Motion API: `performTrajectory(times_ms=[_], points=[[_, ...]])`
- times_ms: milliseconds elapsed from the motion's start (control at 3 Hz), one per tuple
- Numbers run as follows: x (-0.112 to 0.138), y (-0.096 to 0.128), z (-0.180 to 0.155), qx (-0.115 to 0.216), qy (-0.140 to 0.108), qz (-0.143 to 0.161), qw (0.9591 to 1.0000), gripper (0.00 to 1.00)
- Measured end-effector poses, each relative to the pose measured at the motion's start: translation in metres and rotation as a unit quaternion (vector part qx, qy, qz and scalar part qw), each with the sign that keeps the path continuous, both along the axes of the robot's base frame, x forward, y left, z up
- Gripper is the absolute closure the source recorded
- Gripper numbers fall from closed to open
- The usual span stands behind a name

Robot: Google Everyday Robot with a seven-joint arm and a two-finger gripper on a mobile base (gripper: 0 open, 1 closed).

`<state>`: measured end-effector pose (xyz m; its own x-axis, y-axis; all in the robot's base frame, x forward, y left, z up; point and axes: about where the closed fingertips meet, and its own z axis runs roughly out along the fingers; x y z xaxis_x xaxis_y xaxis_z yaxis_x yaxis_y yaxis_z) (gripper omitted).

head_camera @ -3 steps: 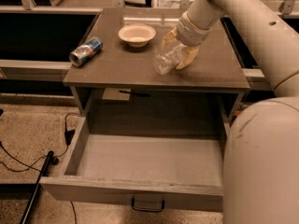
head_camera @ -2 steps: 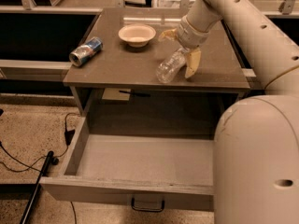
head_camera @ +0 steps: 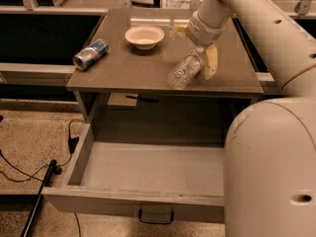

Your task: Pick water bottle from top drawer and place on counter

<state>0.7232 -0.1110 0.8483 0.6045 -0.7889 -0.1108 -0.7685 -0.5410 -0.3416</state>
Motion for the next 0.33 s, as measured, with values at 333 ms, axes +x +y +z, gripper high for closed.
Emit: performTrajectory(times_ms=[333], points=[[-0.0077,-0.0160,0.0242,0.000,-0.026,-0.006,0.9996,0.00]])
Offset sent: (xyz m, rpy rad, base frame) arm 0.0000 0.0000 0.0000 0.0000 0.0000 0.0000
